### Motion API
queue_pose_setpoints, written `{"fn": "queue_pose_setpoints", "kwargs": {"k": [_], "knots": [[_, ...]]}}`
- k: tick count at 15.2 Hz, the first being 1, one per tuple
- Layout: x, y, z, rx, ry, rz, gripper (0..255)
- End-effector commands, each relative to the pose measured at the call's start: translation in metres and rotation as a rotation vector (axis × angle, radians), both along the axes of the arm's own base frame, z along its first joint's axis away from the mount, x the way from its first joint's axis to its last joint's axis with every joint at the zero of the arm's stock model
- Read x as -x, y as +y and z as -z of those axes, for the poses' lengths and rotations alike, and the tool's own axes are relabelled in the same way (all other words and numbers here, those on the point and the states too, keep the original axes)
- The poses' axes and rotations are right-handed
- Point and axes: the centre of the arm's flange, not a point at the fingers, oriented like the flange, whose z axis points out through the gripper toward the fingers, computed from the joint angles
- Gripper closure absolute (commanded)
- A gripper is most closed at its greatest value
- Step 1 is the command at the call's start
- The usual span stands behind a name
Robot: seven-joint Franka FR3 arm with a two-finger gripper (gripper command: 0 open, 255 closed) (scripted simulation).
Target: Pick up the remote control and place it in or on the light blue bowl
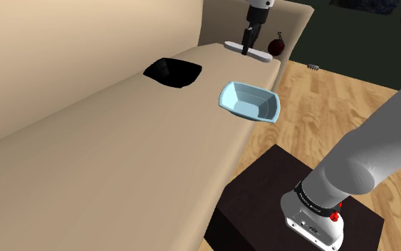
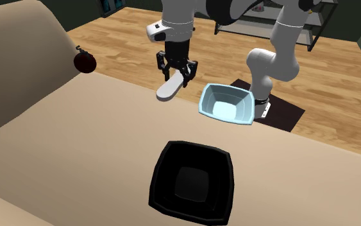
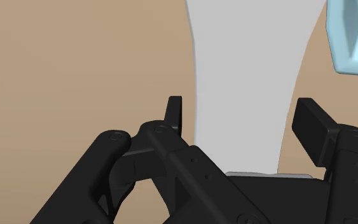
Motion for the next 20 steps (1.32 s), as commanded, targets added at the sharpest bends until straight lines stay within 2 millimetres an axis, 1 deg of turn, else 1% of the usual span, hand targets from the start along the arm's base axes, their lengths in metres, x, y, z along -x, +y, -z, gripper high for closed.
{"fn": "queue_pose_setpoints", "kwargs": {"k": [1,15,20], "knots": [[0.021,0.017,-0.001,0.001,-0.001,0.0,255],[0.162,0.137,-0.004,0.001,-0.001,0.0,255],[0.162,0.137,0.022,0.001,-0.001,0.0,255]]}}
